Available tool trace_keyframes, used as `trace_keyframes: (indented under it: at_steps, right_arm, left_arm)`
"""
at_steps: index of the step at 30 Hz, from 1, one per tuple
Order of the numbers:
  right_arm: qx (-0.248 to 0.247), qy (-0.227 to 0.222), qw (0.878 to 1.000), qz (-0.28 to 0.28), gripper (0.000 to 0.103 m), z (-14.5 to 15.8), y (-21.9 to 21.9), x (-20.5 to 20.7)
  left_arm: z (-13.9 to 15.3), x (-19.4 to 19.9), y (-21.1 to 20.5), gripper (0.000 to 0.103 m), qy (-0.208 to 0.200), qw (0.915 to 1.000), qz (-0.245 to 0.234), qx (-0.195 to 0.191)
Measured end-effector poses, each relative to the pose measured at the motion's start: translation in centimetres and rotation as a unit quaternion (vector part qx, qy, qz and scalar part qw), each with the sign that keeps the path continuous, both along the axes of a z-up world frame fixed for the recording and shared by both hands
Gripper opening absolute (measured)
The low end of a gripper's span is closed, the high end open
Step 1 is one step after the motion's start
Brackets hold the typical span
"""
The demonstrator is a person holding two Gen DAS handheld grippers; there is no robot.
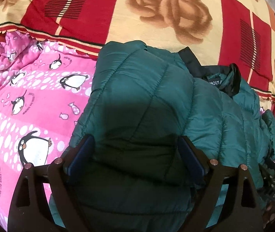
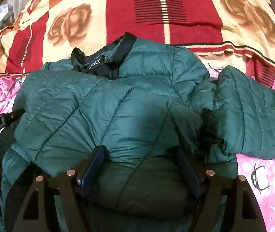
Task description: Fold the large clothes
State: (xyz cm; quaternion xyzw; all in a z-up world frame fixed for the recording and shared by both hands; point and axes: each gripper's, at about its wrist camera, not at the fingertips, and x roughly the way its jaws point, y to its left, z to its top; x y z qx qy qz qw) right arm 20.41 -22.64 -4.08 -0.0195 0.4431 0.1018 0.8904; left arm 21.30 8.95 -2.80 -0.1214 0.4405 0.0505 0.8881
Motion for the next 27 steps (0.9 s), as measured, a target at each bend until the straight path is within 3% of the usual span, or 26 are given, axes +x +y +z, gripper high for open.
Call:
trace_keyframes:
  at_steps: [10, 18, 20, 23, 27]
  right_arm:
    - [0.008, -0.002, 1.000, -0.001, 0.075, 0.9, -0.5, -0.3]
    - [0.012, -0.095, 0.993, -0.071, 0.075, 5.3, -5.7, -2.2]
    - [0.014, -0.102, 0.989, -0.105, 0.075, 6.0, -8.1, -2.5]
    - [0.005, -0.125, 0.979, -0.162, 0.075, 7.6, -12.1, -3.3]
    - [-0.030, -0.181, 0.955, -0.232, 0.075, 10.0, -18.4, -5.7]
  left_arm:
    - [-0.2, 0.0, 0.0, 0.090, -0.003, 1.0000, -0.001, 0.001]
    - [1.0, -1.1, 0.7, 0.090, -0.014, 0.9989, 0.006, -0.044]
    - [1.9, -1.9, 0.9, 0.090, -0.029, 0.9983, 0.003, -0.051]
    - [3.4, -3.0, 1.0, 0.090, -0.055, 0.9983, 0.006, -0.017]
    - [4.4, -4.4, 1.6, 0.090, -0.083, 0.9962, 0.024, 0.007]
